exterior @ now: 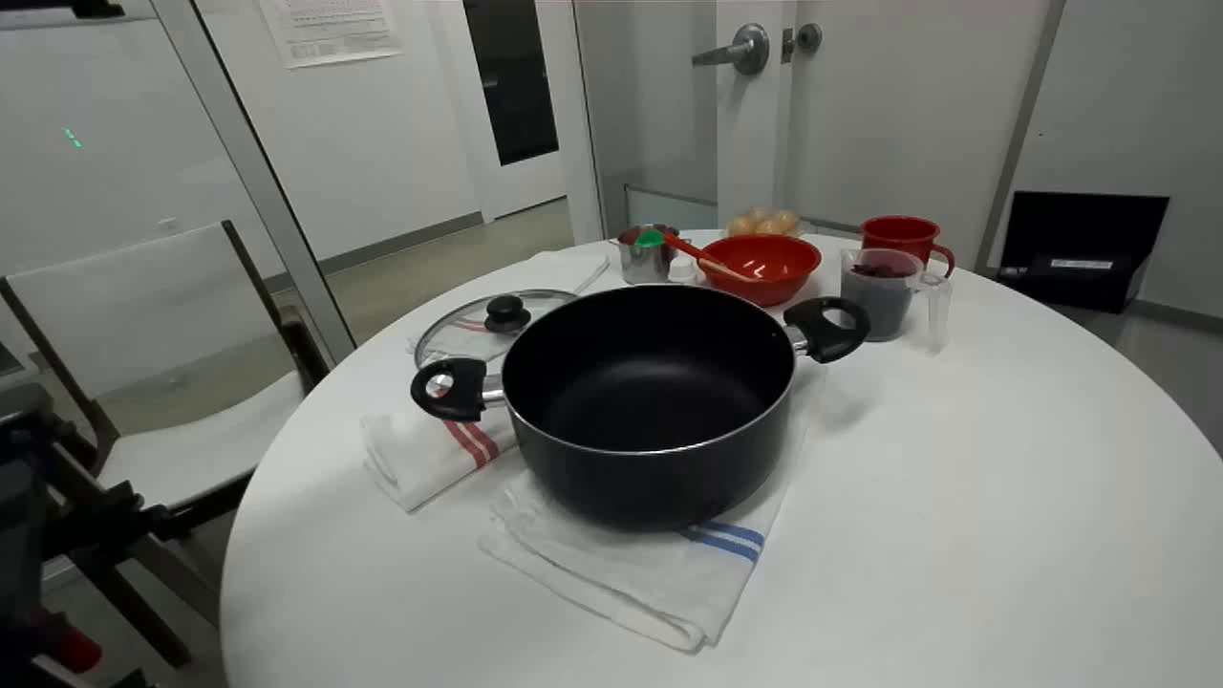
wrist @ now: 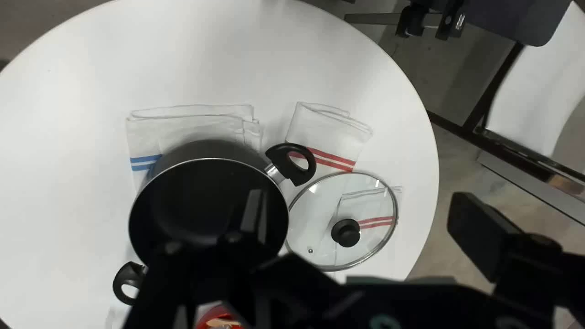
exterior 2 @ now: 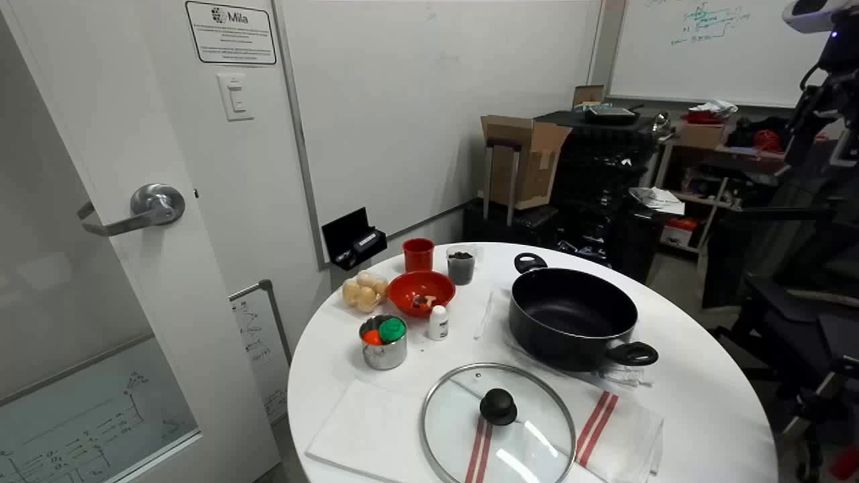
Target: Put the lid on the pot
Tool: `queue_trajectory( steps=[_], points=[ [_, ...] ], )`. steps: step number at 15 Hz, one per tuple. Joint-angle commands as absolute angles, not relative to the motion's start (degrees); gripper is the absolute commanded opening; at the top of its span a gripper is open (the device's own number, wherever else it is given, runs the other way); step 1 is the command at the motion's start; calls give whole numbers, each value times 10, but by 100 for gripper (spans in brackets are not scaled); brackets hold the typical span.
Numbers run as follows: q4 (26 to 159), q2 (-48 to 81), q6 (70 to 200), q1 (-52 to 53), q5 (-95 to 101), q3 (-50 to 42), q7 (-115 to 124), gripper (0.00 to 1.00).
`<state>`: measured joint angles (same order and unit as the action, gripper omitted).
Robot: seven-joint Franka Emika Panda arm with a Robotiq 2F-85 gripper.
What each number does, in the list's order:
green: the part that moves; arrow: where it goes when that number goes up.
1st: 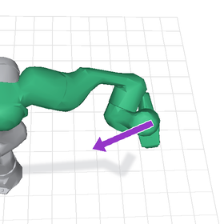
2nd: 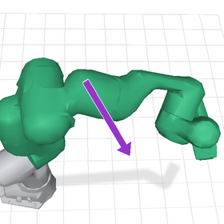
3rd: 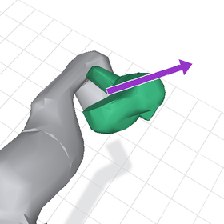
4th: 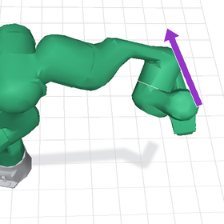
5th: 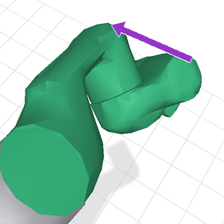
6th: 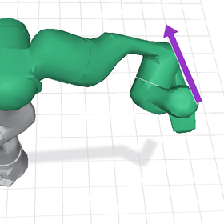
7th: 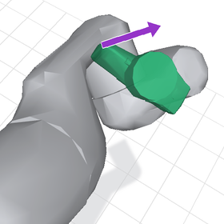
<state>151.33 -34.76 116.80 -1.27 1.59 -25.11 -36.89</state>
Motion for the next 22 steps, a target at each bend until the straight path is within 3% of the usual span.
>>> queue_trajectory(
  steps=[1, 9, 22],
  points=[
    [1513, -343, 1167, -32, 3, -233, -379, 100],
    [1510, -338, 1167, -31, 6, -227, -375, 100],
    [1423, -196, 1171, 42, 18, -79, -364, 100]
  ],
)
